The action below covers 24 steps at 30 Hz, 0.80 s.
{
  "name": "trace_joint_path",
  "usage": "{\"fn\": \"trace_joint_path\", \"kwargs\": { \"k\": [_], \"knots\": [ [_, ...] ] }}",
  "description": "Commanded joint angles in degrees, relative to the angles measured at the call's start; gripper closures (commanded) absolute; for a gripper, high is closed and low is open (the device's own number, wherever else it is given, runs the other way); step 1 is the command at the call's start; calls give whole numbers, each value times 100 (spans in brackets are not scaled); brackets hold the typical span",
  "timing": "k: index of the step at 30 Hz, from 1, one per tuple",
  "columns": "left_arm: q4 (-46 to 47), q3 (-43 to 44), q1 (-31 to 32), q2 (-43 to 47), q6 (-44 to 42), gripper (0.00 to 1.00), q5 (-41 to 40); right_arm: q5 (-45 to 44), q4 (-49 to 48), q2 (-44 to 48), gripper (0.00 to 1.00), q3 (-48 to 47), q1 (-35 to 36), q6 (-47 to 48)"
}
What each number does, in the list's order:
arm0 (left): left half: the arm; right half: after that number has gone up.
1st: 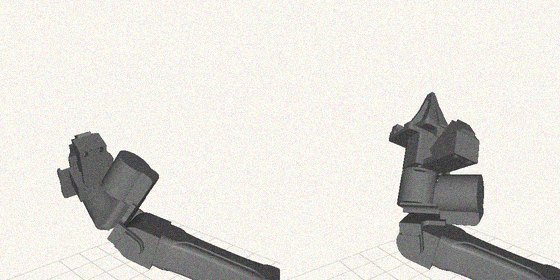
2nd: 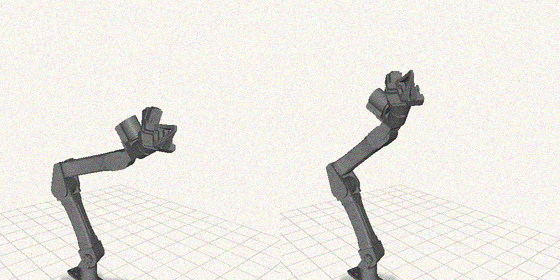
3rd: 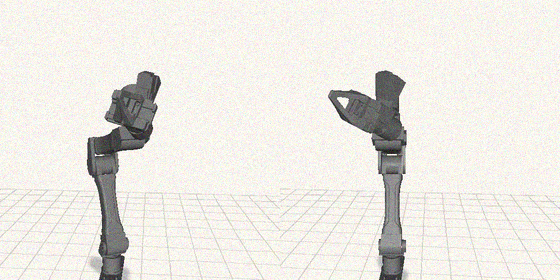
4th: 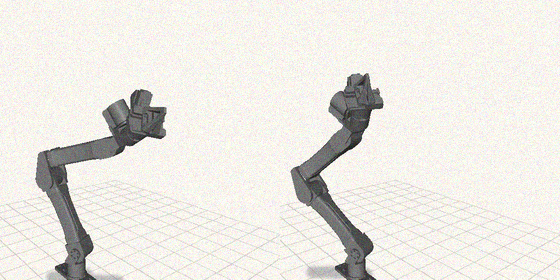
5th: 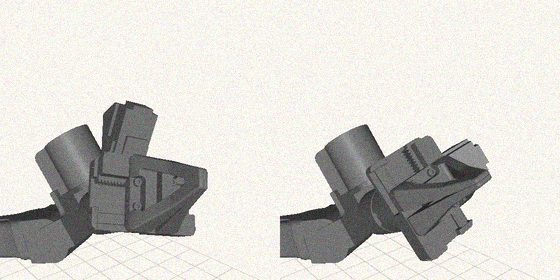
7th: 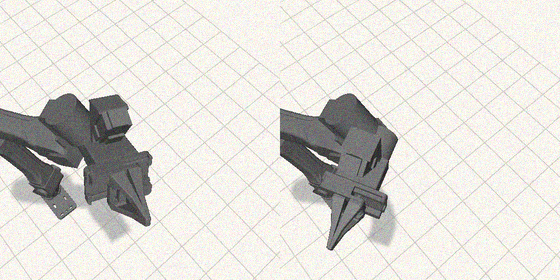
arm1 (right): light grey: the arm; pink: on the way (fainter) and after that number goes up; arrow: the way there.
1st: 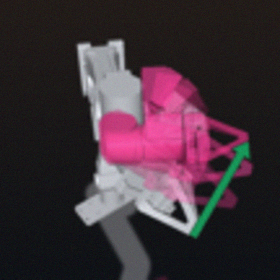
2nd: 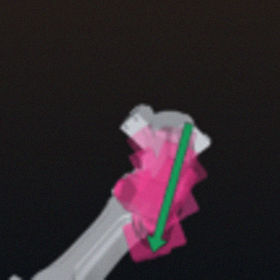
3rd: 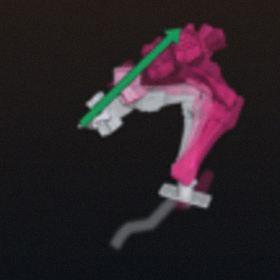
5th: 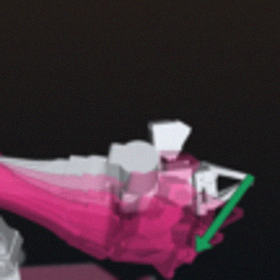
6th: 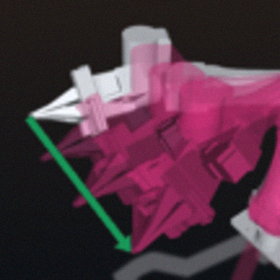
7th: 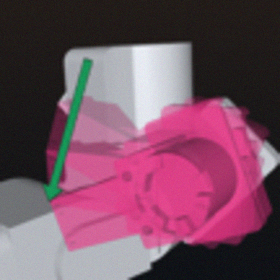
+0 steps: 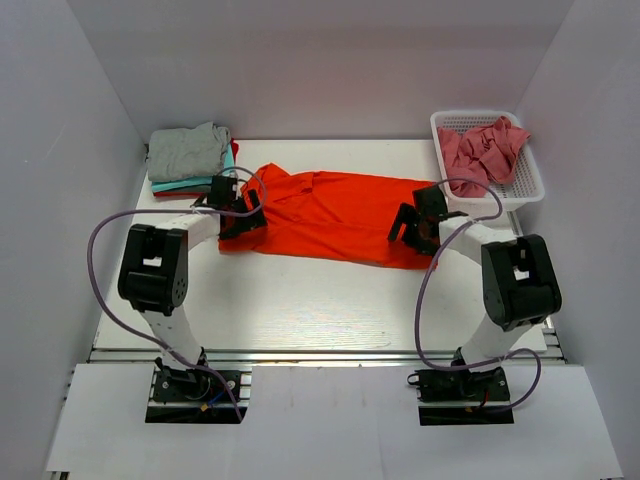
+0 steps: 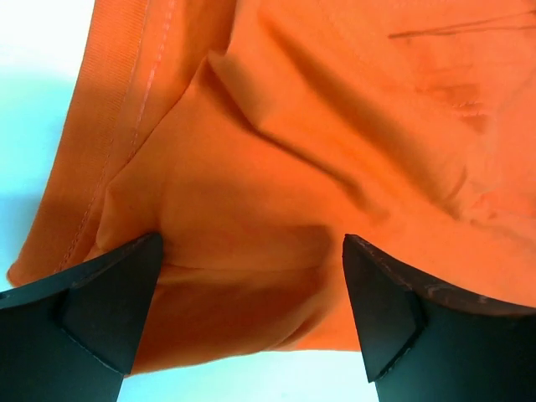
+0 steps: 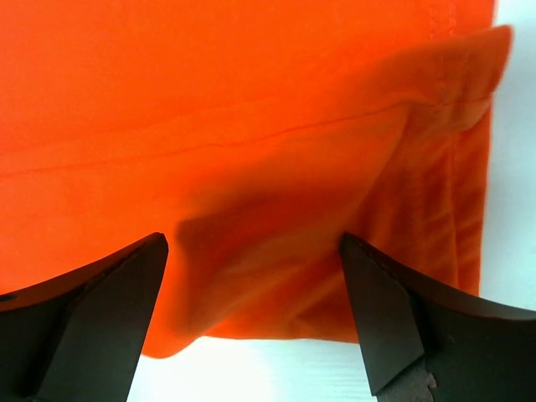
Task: Fold and stack the t-shirts
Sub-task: Fold the flattened tshirt in 1/3 of the way
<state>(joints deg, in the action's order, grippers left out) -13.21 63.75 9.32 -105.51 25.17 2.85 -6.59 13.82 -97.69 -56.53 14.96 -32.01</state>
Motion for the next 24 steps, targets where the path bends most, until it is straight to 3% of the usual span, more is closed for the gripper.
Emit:
{"fn": "trace_joint_path", "kwargs": {
  "k": [1,7,11,14,18,22,24],
  "knots": [
    [-743,-731,-27,337,338,1,-266,97,191,135,10,807,-28,-374],
    [-1815,-1961,-27,1435,857,1,-970,-159,788,1452,10,2093,-55,-771],
    [-2395,-2699,-27,2488,1200,1,-630,210,1086,2497,10,2857,-20,-816],
    [-2687,-2527,79,3375,1149,1,-366,413,1139,3567,10,2633,42,-81],
    [-1932,-1963,79,4073,483,1,110,351,1036,3731,10,1859,77,607],
    [-1202,-1550,79,3829,199,1,-73,395,526,3591,10,1584,86,731],
    [-1148,-1252,79,3269,68,1,-145,422,411,3468,10,1540,77,731]
  ]
}}
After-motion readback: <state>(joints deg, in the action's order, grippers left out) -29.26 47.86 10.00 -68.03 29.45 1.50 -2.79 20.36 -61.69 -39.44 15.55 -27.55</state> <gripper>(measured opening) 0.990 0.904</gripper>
